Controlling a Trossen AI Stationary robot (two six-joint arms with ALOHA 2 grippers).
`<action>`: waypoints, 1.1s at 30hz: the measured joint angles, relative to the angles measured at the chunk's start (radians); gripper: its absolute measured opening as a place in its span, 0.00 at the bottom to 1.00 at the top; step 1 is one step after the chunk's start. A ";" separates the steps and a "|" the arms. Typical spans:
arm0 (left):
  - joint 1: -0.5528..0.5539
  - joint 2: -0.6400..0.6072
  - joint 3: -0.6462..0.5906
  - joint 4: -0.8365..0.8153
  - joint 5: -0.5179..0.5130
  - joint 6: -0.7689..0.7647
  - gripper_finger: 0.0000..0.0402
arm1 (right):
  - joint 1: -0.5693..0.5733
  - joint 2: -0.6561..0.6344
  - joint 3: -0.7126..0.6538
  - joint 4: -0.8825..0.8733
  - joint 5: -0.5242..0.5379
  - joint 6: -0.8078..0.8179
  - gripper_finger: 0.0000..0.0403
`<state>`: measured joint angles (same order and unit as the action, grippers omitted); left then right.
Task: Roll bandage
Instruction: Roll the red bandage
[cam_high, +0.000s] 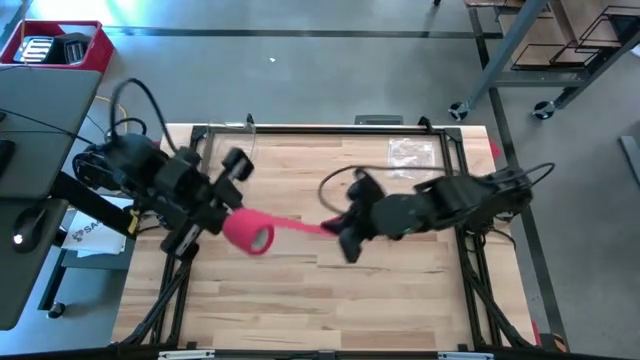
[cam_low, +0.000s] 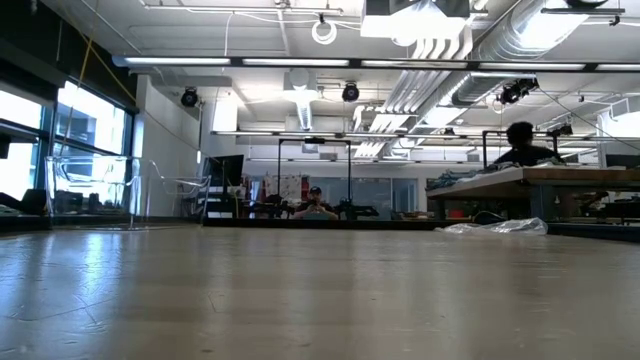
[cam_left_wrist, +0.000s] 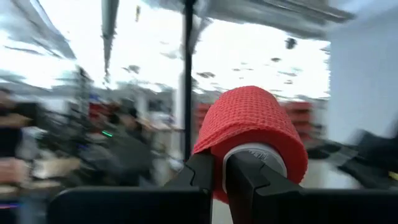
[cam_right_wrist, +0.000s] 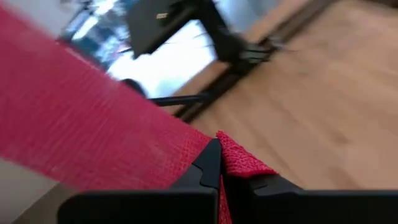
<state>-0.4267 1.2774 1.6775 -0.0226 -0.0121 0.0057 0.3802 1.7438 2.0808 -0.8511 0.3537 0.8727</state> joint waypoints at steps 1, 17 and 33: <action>0.000 0.000 0.000 0.015 -0.036 0.022 0.04 | 0.002 0.017 0.000 0.053 -0.023 -0.018 0.00; 0.004 0.000 0.000 -0.185 -0.525 0.258 0.04 | 0.121 0.116 0.000 0.676 -0.126 -0.022 0.00; 0.027 0.063 0.000 -0.287 -0.576 0.179 0.04 | 0.169 0.116 0.000 0.705 -0.122 0.022 0.00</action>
<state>-0.3992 1.3400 1.6775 -0.3092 -0.5880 0.1846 0.5488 1.8599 2.0804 -0.1457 0.2317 0.8942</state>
